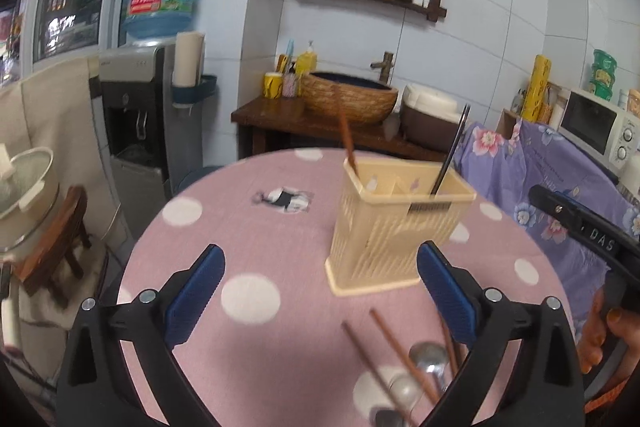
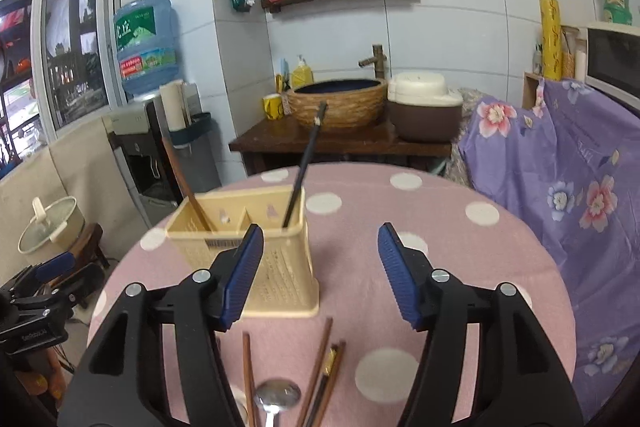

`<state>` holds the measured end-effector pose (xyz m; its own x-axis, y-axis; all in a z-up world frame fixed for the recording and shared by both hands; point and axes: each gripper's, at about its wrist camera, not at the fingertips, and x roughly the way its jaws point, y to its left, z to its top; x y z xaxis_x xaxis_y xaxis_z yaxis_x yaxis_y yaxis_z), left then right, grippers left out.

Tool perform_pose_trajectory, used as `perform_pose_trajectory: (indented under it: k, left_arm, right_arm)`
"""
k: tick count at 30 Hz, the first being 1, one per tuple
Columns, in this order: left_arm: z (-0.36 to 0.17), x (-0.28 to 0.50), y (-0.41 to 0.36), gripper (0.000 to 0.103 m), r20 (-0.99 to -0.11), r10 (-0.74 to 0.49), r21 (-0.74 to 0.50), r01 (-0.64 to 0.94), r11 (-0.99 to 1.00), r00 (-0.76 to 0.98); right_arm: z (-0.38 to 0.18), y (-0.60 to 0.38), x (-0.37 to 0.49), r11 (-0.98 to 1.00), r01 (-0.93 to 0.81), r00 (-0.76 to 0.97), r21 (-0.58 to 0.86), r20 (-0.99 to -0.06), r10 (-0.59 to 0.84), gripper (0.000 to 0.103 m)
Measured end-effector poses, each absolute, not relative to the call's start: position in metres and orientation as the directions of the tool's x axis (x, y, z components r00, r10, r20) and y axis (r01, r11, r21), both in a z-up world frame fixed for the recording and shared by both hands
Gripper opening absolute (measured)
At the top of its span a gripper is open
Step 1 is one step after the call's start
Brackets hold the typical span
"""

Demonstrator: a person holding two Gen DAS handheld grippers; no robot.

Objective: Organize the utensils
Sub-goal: 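Lower both chopsticks into the holder and open both tools, then grasp another brown chopstick with the left tool while the right tool grasps a brown chopstick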

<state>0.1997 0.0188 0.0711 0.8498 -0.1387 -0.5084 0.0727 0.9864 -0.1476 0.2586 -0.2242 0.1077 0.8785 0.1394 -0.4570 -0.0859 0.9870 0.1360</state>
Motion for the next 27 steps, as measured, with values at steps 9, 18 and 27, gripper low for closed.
perform_pose_trajectory:
  k: [9,18,27]
  left_arm:
    - [0.013,0.166,0.028,0.095,-0.611,-0.129,-0.186,0.016,0.982,0.781]
    - [-0.020,0.147,0.018,0.090,-0.667,-0.154,-0.196,0.028,0.980,0.729]
    - [-0.047,0.138,0.013,0.072,-0.722,-0.186,-0.219,0.035,0.975,0.667]
  right_arm:
    - [0.048,-0.224,0.219,0.996,-0.060,0.825,0.064,-0.559,0.085,0.065]
    - [0.000,-0.222,0.187,0.997,-0.055,0.763,0.046,-0.643,0.072,0.065]
    - [-0.028,-0.229,0.171,0.999,-0.014,0.728,0.052,-0.684,0.046,0.065]
